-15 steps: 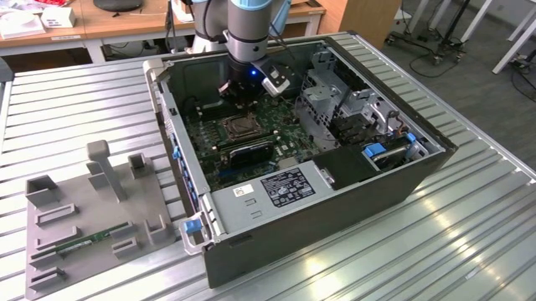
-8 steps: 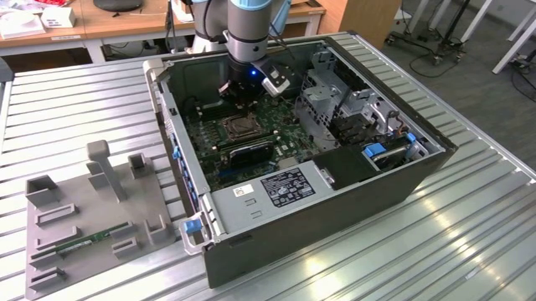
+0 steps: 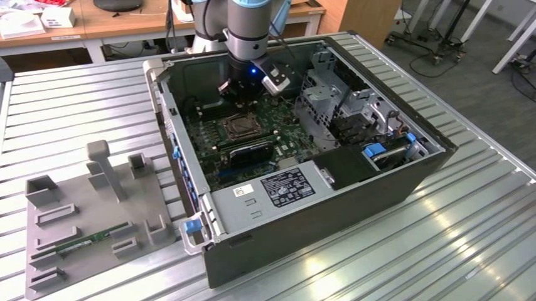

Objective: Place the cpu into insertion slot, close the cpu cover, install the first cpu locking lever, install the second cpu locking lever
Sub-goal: 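Install the first cpu locking lever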

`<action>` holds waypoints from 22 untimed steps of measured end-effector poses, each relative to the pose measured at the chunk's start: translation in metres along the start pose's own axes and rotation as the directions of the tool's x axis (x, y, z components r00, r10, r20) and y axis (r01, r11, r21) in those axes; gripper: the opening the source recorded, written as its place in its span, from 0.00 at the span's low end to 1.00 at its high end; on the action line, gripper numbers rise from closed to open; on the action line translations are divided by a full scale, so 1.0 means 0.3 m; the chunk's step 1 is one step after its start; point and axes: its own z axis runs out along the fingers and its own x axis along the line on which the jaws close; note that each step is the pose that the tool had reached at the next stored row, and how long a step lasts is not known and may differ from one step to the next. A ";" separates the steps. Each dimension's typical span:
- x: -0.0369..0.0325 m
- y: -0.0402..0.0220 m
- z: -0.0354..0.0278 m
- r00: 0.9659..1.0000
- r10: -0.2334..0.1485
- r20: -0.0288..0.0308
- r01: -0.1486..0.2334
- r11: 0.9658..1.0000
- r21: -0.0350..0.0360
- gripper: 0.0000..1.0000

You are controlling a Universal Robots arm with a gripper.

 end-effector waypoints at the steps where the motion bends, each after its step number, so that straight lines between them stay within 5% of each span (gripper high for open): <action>1: 0.000 0.001 -0.001 1.000 0.000 0.000 0.000 1.000 0.000 0.11; 10: -0.001 0.009 -0.018 1.000 0.001 0.000 -0.001 1.000 -0.011 0.11; 15: -0.001 0.009 -0.020 1.000 0.002 -0.001 -0.002 0.999 -0.037 0.11; 18: -0.001 0.010 -0.020 1.000 0.003 -0.001 -0.003 0.998 -0.064 0.11; 22: -0.001 0.009 -0.020 1.000 0.003 -0.001 -0.003 0.998 -0.066 0.11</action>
